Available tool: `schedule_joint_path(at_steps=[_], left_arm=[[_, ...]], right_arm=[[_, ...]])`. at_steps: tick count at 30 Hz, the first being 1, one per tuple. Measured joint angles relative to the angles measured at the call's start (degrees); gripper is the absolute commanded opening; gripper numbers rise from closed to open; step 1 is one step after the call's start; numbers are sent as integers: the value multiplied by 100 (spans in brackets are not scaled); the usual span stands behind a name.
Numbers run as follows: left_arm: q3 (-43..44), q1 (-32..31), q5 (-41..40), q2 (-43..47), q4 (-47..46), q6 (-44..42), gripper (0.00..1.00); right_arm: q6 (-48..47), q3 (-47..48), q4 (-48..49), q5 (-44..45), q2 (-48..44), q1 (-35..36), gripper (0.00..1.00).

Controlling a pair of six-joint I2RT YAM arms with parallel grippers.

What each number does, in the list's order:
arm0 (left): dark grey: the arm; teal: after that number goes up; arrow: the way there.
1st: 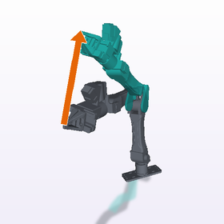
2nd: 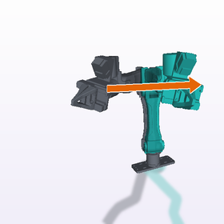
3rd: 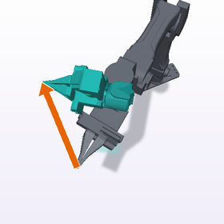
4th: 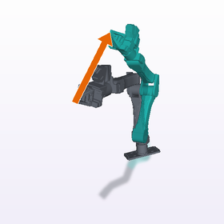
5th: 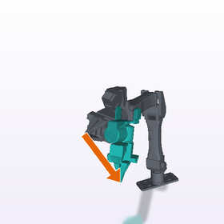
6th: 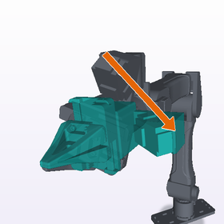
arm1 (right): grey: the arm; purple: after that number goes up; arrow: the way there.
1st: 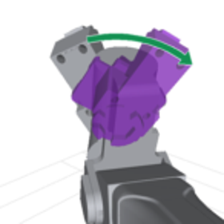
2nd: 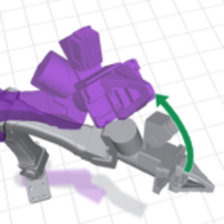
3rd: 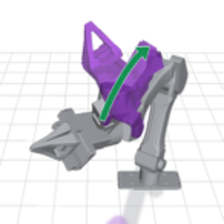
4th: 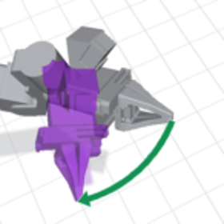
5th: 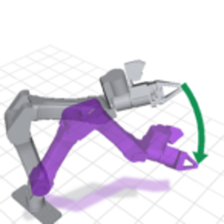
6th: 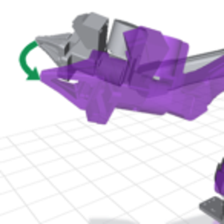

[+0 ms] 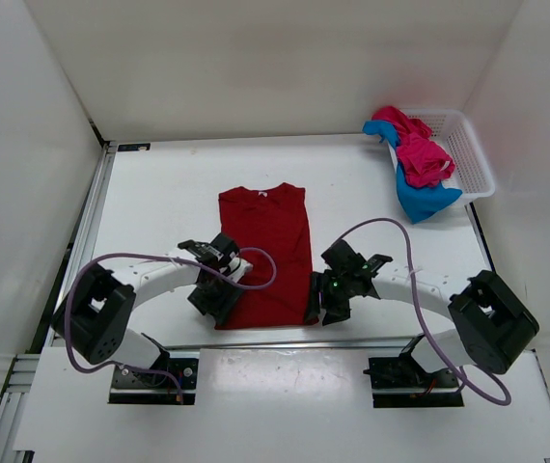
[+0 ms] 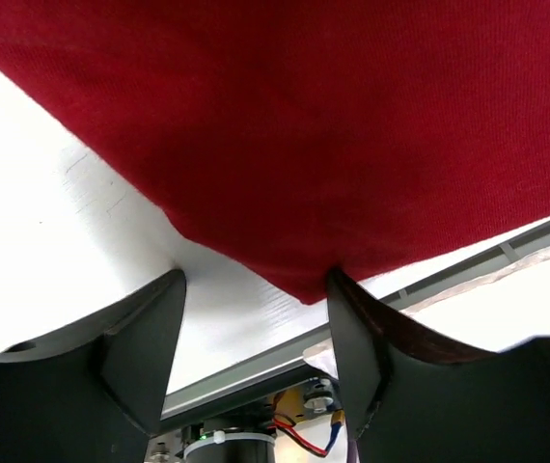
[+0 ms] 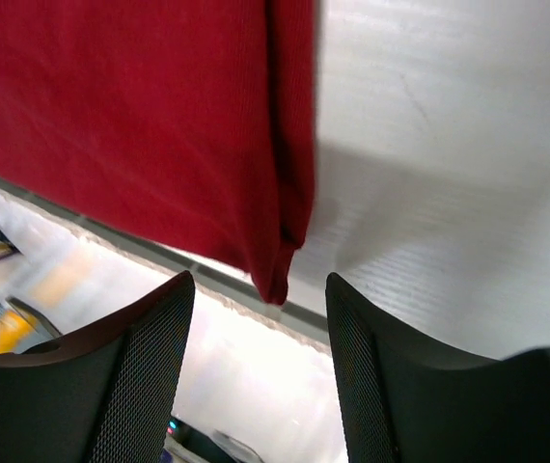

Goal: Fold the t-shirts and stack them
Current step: Grab one side of the 2/3 rectangular tshirt with both arms, then fold the long partially folded tshirt into a neat square

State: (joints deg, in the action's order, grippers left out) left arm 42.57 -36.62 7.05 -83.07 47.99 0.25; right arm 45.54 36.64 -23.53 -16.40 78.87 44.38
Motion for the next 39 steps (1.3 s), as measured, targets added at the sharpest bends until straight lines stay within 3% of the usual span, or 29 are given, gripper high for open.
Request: schedule_joint_path(at_steps=[3, 4, 6, 7, 10, 11, 14, 21, 27, 33, 39], left_arm=[[24, -35, -22, -72, 0, 13, 52], [50, -37, -13, -122, 2, 13, 40], [98, -42, 76, -216, -4, 2, 25], [120, -46, 120, -247, 0, 35, 10], [208, -66, 278, -345, 50, 15, 10], [232, -68, 291, -376, 55, 17, 10], [297, -70, 306, -433, 109, 15, 10], [610, 4, 282, -417, 424, 13, 10], [1471, 295, 197, -229, 1368, 15, 10], [2999, 734, 17, -308, 2120, 9, 10], [5049, 1587, -74, -1327, 2337, 0, 10]], right_arm=[[162, -87, 190, 37, 11, 0, 63], [212, -87, 240, 17, 44, 0, 63], [267, -87, 358, -50, 109, 0, 59], [284, -87, 402, -70, 136, 0, 49], [328, -87, 494, -70, 256, 0, 30], [348, -90, 505, -70, 291, 0, 17], [341, -90, 546, -107, 319, 0, 0], [227, 122, 269, -166, 310, 0, 0], [-52, 1248, -627, -22, 22, -57, 0], [-448, 2927, -1296, 42, 127, -667, 0], [-1003, 4868, -1759, -162, 1432, -1499, 0]])
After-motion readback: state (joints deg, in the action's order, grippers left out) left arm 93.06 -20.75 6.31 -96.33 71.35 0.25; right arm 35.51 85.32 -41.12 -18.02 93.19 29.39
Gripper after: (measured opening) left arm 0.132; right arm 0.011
